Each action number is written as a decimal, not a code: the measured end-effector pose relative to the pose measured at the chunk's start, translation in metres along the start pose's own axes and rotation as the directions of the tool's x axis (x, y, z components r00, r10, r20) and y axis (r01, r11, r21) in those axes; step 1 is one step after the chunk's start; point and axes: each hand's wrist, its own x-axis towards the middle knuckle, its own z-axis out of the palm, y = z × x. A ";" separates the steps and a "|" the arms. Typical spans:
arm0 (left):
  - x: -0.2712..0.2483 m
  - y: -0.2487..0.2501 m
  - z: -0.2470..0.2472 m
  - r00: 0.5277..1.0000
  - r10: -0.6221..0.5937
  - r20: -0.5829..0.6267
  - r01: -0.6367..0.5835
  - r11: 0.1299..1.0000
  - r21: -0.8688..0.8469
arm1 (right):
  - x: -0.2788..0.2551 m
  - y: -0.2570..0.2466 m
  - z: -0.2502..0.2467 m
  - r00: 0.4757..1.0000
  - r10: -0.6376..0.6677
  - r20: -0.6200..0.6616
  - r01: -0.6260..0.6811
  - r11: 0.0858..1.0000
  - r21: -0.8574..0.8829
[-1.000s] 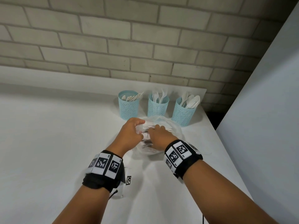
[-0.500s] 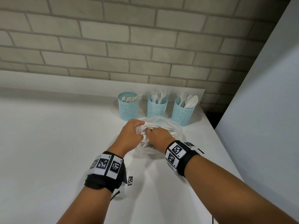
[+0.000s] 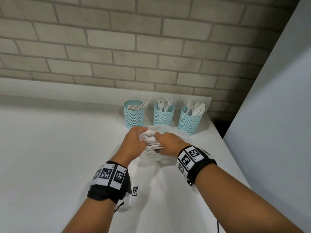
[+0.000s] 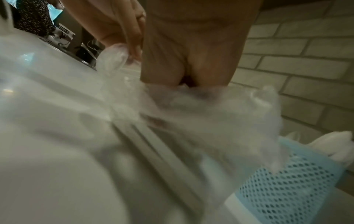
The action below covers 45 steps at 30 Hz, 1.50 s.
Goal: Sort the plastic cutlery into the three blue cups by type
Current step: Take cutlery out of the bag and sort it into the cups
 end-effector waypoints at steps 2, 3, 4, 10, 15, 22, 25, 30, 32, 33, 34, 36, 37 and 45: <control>0.000 0.002 -0.002 1.000 -0.006 -0.011 0.006 1.000 -0.019 | 0.000 0.002 -0.008 0.999 0.011 0.048 -0.014 0.997 0.072; 0.000 0.003 -0.002 1.000 -0.009 -0.015 0.009 1.000 -0.023 | 0.000 0.003 -0.011 0.997 0.022 0.070 -0.029 0.993 0.112; 0.000 0.004 -0.003 1.000 -0.011 -0.020 0.011 1.000 -0.022 | -0.001 0.004 -0.014 0.995 0.035 0.091 -0.048 0.988 0.146; 0.000 0.004 -0.003 0.998 -0.046 -0.047 0.045 0.998 -0.036 | -0.003 0.010 -0.034 0.993 0.042 0.108 -0.067 0.968 0.242; 0.004 0.004 -0.003 0.993 -0.091 -0.076 0.085 0.993 -0.080 | -0.004 0.012 -0.044 0.989 0.025 0.145 -0.065 0.959 0.275; 0.009 0.004 -0.006 0.979 -0.179 -0.099 0.163 0.974 -0.155 | -0.005 0.020 -0.057 0.988 0.078 0.135 -0.125 0.913 0.387; 0.012 0.004 -0.006 0.978 -0.191 -0.090 0.173 0.969 -0.175 | -0.002 0.023 -0.063 0.989 0.075 0.126 -0.121 0.906 0.407; 0.017 0.004 -0.008 0.980 -0.183 -0.074 0.171 0.975 -0.143 | -0.008 0.023 -0.079 0.997 0.041 0.068 -0.072 0.836 0.544; 0.019 0.006 -0.009 0.981 -0.181 -0.067 0.172 0.978 -0.118 | -0.009 0.024 -0.087 0.999 0.040 0.034 -0.053 0.787 0.615; 0.020 0.008 -0.009 0.983 -0.169 -0.069 0.162 0.981 -0.103 | -0.008 0.025 -0.090 0.999 0.050 0.014 -0.048 0.763 0.645; 0.021 0.012 -0.010 0.987 -0.143 -0.068 0.141 0.990 -0.028 | -0.008 0.025 -0.094 0.998 0.068 -0.001 -0.050 0.745 0.665; 0.021 0.023 -0.011 0.996 -0.077 -0.039 0.085 0.951 0.296 | -0.005 0.026 -0.102 0.991 0.128 -0.030 -0.071 0.711 0.699; 0.023 0.025 -0.011 0.998 -0.058 -0.022 0.062 0.905 0.421 | -0.002 0.028 -0.104 0.986 0.163 -0.040 -0.087 0.700 0.709; 0.046 0.040 0.002 0.978 -0.209 -0.006 0.197 0.929 -0.312 | 0.016 0.038 -0.079 0.880 0.458 0.123 -0.280 0.291 0.915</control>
